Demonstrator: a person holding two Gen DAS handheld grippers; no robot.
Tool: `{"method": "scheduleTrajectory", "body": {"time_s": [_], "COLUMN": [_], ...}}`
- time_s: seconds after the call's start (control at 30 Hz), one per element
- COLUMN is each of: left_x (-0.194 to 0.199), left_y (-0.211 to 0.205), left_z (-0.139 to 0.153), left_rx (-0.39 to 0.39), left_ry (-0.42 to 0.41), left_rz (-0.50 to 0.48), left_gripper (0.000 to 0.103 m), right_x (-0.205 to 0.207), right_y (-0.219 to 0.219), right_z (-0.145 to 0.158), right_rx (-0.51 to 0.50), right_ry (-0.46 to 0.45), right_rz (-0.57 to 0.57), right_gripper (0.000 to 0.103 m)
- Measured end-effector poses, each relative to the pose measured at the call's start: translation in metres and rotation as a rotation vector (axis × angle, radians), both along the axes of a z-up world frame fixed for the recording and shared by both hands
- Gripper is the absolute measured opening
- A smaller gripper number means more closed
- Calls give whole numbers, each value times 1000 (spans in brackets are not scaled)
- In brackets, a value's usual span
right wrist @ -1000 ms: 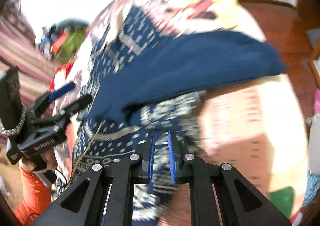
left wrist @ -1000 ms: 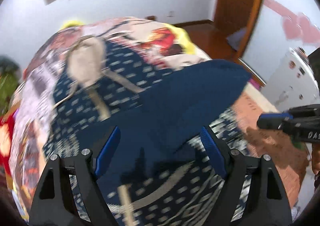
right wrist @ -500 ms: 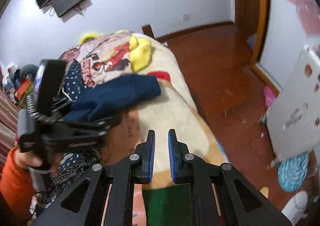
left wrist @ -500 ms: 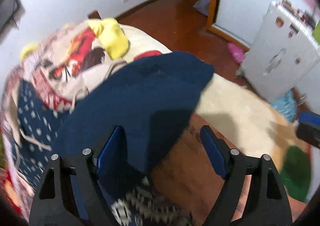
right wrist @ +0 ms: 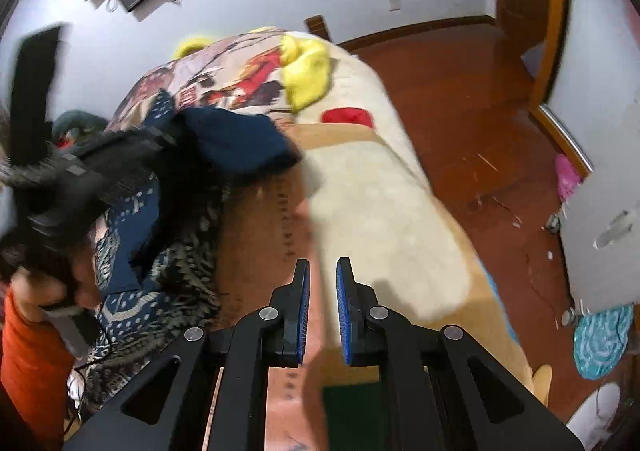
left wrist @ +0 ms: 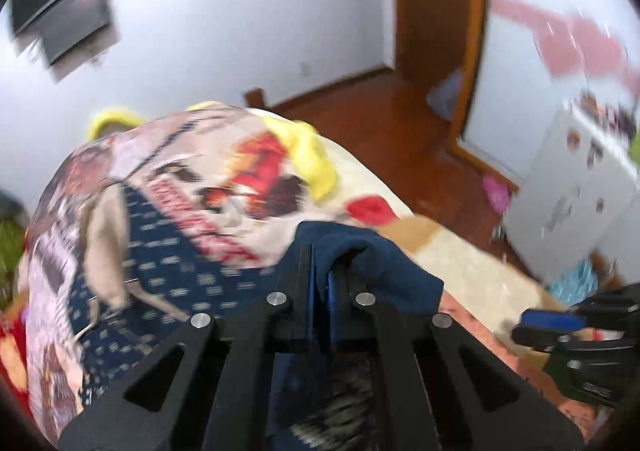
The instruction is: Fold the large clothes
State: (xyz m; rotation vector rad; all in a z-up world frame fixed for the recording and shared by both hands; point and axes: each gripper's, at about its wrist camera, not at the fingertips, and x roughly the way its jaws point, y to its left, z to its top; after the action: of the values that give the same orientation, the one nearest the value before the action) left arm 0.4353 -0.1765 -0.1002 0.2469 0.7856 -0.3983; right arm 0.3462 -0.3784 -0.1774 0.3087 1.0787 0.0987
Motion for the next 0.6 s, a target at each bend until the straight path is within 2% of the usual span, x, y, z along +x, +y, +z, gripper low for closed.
{"method": "scheduleTrajectory", "body": {"time_s": [0.13,0.3,0.4,0.53,0.6], "left_x": [-2,-13,-20,-29,-37], "left_y": [84,174,223,281,302], "left_z": [30,27,9,-36,-62], "left_rx": [-85,-70,-84,-87,-99], "left_ry": [-18,-13,33,142,215], "left_rz": [124,264,341,427,453], "left_gripper": [5,5,5,5,5], "right_x": [15,43,61,84,92], "right_y": [27,72,97,132,150], "right_z": [5,6,2,-16,-34], "right_rx": [-5,19,27,-2,-51], "right_ry": [-6,19,49,128,176], "right_rz": [78,194,254,313,346], "right_gripper": [9,9,9,9,9]}}
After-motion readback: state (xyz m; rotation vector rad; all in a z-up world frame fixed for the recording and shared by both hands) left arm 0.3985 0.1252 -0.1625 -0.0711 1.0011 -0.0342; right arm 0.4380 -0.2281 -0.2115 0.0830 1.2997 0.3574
